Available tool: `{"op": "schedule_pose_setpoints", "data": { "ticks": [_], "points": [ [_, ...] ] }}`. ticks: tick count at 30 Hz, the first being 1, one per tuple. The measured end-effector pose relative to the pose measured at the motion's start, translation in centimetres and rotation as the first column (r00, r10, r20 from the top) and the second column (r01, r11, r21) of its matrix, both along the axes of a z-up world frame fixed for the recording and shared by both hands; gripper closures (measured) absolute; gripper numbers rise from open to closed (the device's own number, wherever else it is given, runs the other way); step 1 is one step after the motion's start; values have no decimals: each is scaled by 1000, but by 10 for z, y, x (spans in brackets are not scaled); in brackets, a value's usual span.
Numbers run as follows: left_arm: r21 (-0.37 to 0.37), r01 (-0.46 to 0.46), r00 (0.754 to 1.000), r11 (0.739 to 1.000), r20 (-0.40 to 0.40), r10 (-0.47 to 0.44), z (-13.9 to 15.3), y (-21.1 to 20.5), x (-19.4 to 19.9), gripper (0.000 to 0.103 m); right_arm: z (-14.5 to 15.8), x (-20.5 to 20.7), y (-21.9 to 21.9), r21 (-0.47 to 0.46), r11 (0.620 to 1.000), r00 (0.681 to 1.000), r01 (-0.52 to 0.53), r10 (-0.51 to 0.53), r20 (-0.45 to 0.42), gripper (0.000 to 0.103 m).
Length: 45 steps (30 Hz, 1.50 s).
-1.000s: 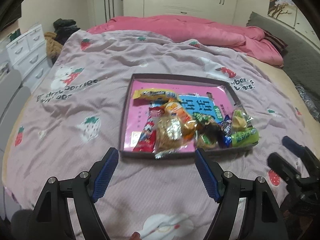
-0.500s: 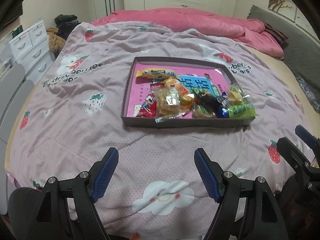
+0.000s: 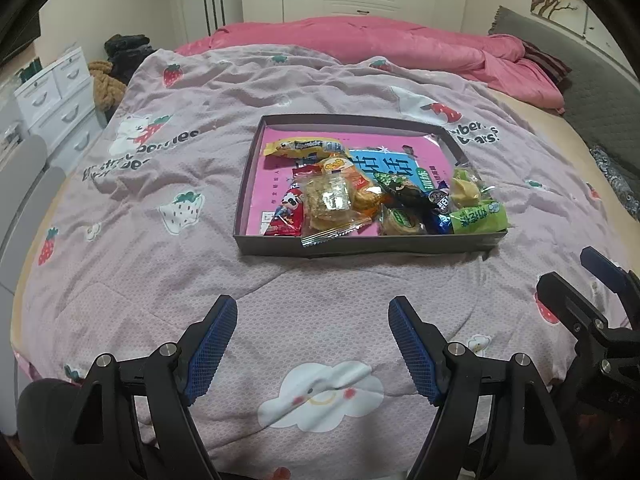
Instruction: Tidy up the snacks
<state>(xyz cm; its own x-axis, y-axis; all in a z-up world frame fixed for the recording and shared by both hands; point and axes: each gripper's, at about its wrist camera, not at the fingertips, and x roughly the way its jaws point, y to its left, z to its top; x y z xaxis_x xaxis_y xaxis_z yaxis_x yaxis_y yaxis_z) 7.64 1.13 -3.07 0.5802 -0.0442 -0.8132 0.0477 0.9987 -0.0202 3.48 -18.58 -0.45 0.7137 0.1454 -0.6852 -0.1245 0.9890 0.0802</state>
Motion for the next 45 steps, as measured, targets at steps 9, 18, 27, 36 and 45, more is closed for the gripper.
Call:
{"op": "schedule_pose_setpoints", "data": {
  "ticks": [9, 18, 27, 36, 45],
  "points": [
    [-2, -1, 1000, 1000, -1, 1, 0, 0, 1, 24, -1, 1, 1, 3, 1000, 1000, -4, 4, -5, 1],
    [-17, -8, 1000, 1000, -14, 8, -4, 3, 4, 24, -2, 2, 1, 1, 1000, 1000, -4, 4, -8, 1],
    [-19, -12, 1000, 1000, -19, 12, -6, 3, 5, 24, -5, 2, 2, -2, 1000, 1000, -7, 7, -9, 1],
    [-13, -17, 1000, 1000, -21, 17, -7, 4, 6, 24, -4, 2, 2, -2, 1000, 1000, -7, 7, -9, 1],
    [-11, -20, 1000, 1000, -20, 20, -6, 5, 6, 24, -6, 2, 2, 0, 1000, 1000, -8, 8, -11, 1]
  ]
}}
